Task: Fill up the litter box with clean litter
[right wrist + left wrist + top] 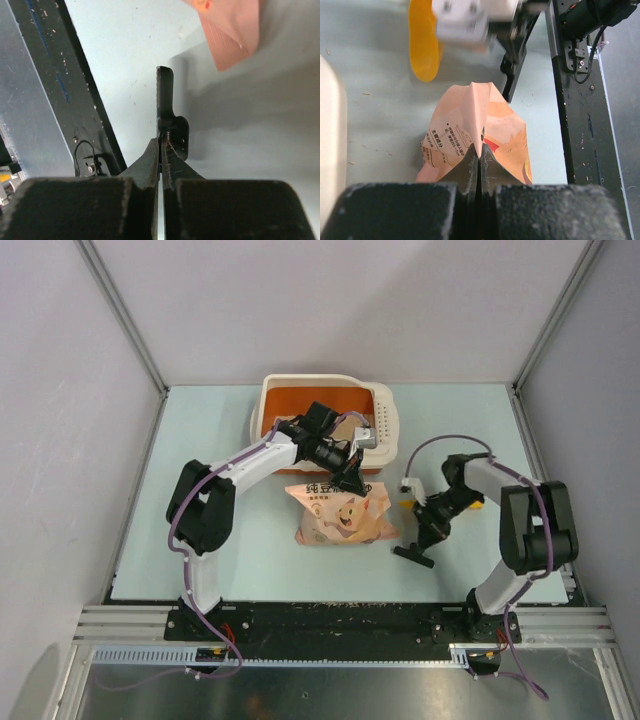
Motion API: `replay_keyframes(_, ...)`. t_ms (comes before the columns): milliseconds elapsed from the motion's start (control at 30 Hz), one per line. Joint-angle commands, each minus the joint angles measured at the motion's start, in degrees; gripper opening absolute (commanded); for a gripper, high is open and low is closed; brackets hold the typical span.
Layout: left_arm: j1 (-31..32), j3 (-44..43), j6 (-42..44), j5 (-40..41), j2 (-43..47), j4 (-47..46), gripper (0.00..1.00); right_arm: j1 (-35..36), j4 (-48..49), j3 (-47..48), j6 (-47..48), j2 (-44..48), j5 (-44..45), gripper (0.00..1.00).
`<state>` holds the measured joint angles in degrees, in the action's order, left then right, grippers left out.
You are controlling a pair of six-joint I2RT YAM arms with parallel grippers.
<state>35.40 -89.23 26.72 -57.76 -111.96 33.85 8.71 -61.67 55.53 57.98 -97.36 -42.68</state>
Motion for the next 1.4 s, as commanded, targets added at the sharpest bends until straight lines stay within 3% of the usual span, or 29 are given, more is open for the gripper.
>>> replay_keyframes(0,-0.07,-1.65,-0.97,-1.04,1.05,-0.45,0.00,-5.19,-13.63,4.31,10.74,8.83,-1.35,0.00)
replay_keyframes(200,0.37,-2.17,-0.27,-1.13,0.87,-0.36,0.00,-2.04,-16.47,10.38,9.54,18.07,-3.46,0.00)
replay_keyframes(300,0.73,-2.35,-0.09,-0.87,0.87,-0.45,0.00,0.25,-10.59,12.93,1.64,19.66,-4.08,0.00)
replay_keyframes(400,0.90,-2.44,-0.09,-1.04,0.78,-0.36,0.00,1.48,1.86,13.12,-8.45,21.51,-3.65,0.00)
replay_keyframes(767,1.08,-2.09,-0.09,-2.45,0.96,-0.36,0.00,4.21,16.57,14.35,-23.33,17.39,-3.47,0.00)
replay_keyframes(867,1.25,-2.26,-0.27,-3.24,0.78,-0.36,0.05,5.44,19.39,14.35,-24.75,16.33,-2.06,0.00)
replay_keyframes(1000,1.25,-2.61,0.00,-3.77,0.96,-0.36,0.24,6.32,19.57,14.35,-23.70,15.19,0.66,0.00)
replay_keyframes(1100,1.34,-3.49,0.09,-4.91,0.61,-0.36,0.28,6.32,20.27,14.35,-24.14,14.83,0.84,0.00)
replay_keyframes(1267,1.34,-5.43,-1.14,-7.01,-1.33,-0.36,0.31,6.67,21.42,14.35,-25.45,14.57,1.10,0.00)
replay_keyframes(1367,1.34,-5.78,-1.06,-8.16,-2.03,-0.36,0.22,6.67,21.42,14.35,-25.54,14.57,0.93,0.00)
